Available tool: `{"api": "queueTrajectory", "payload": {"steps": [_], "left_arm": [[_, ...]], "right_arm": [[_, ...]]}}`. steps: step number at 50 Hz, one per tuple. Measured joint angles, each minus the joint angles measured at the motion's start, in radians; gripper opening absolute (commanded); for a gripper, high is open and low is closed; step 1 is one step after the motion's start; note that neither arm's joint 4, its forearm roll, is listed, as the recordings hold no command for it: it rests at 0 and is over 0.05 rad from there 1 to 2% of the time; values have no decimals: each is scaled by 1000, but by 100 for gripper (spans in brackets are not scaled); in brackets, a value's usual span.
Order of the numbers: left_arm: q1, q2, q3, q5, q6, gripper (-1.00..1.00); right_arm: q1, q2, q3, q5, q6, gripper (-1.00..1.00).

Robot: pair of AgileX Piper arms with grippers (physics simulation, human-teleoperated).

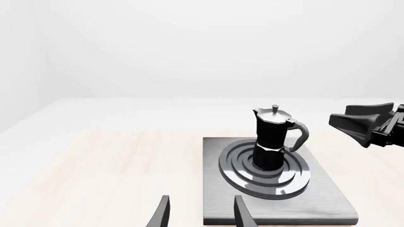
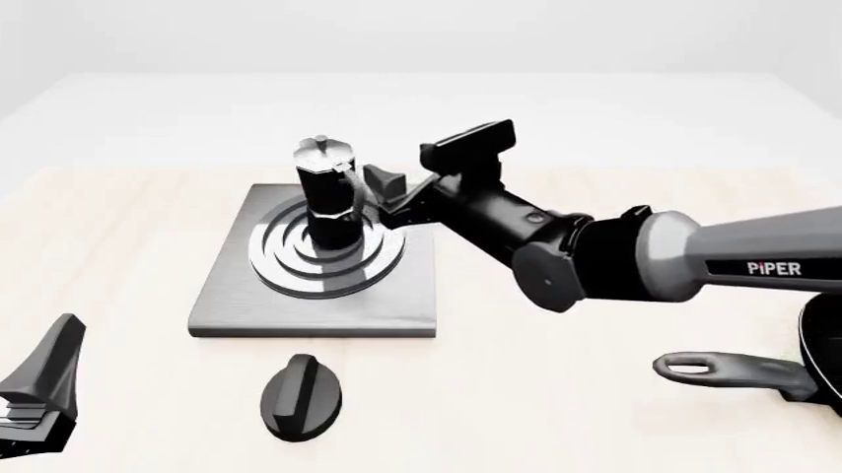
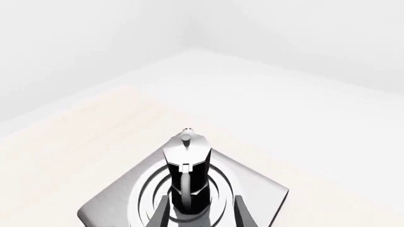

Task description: Put the moka pot on the stove.

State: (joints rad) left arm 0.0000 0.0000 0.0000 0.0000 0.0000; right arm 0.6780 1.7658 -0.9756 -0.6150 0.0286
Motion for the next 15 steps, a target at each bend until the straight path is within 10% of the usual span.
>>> {"api": "queueTrajectory", "payload": {"steps": [15], "left_arm": [[0, 0, 0, 0, 0, 100]], "right_arm": [[-31, -54, 51, -4, -6, 100]]}}
